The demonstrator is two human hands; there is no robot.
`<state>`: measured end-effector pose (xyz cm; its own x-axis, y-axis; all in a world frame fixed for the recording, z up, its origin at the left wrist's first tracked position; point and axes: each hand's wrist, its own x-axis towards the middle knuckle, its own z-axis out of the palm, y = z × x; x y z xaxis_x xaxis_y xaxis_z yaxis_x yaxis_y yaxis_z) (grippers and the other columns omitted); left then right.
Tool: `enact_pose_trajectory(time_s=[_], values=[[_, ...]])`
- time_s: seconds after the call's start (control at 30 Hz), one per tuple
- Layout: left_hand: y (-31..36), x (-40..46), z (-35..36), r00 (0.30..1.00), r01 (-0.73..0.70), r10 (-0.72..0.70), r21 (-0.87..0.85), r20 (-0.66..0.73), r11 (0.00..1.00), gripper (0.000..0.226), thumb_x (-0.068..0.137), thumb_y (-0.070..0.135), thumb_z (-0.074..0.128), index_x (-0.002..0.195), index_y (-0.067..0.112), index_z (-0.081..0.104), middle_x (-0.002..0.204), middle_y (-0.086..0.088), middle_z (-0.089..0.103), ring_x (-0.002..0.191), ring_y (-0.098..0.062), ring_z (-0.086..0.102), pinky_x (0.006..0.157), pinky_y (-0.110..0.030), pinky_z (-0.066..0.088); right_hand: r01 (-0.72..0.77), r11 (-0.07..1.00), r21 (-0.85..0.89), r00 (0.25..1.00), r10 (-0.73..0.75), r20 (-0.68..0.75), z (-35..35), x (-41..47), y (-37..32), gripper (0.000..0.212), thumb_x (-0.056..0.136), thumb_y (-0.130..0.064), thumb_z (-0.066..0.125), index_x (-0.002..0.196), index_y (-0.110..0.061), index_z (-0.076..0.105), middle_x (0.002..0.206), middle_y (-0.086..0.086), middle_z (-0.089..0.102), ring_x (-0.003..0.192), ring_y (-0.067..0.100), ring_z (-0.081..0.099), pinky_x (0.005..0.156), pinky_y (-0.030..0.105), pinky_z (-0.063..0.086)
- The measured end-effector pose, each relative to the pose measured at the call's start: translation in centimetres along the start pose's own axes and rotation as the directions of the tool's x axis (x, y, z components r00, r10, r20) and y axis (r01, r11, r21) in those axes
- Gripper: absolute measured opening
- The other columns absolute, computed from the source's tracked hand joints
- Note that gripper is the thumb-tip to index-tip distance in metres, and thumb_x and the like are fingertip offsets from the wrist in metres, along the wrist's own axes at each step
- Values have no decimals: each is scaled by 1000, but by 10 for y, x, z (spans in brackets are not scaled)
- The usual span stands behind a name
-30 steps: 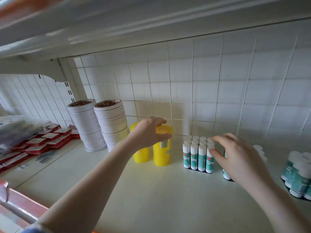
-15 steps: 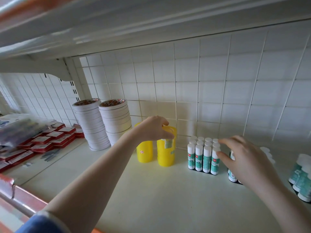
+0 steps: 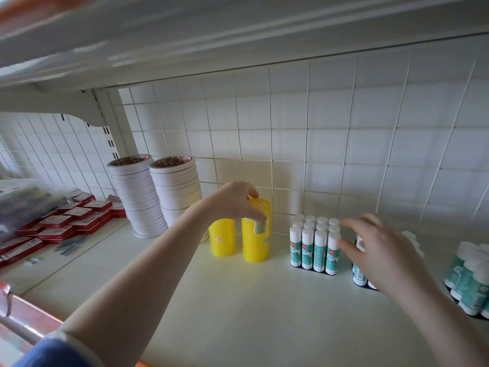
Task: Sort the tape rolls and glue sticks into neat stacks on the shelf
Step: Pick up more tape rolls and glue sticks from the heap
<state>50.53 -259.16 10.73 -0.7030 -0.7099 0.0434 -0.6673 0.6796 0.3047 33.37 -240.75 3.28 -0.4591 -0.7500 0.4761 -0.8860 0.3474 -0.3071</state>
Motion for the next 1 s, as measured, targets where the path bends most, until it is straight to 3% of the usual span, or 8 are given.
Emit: enact_pose_trajectory(time_s=[0.27,0.57,0.8,1.0], values=[[4,-1,-3,999,11,-10,-36,34,999,65,74,32,76,131,13,51,123,-5,55,107,-21,52,89,-31,46,0,1000,-15,1000,0,18,0,2,1,32,87,-29,62,118,-22,62,106,1,57,97,25,58,74,31,38],[3,-4,-1,999,-2,0,-38,-49,999,73,72,32,78,135,12,46,126,-5,56,110,-20,53,91,-29,45,12,999,-42,1000,-12,14,2,2,1,31,86,-28,63,116,-19,64,100,4,58,96,29,58,73,34,40],[9,-23,1,975,-22,16,-24,-222,999,66,74,34,76,132,15,50,126,-6,57,111,-22,54,89,-28,43,41,999,-12,999,-41,-10,2,2,-2,35,89,-30,58,123,-24,59,108,3,58,103,25,55,79,32,39],[8,-55,11,900,54,-36,28,-434,998,50,83,31,66,130,19,52,127,-3,54,114,-22,51,82,-26,35,22,999,-23,1000,-23,-20,-2,4,0,31,91,-32,53,121,-25,58,110,3,56,106,24,54,75,31,36]])
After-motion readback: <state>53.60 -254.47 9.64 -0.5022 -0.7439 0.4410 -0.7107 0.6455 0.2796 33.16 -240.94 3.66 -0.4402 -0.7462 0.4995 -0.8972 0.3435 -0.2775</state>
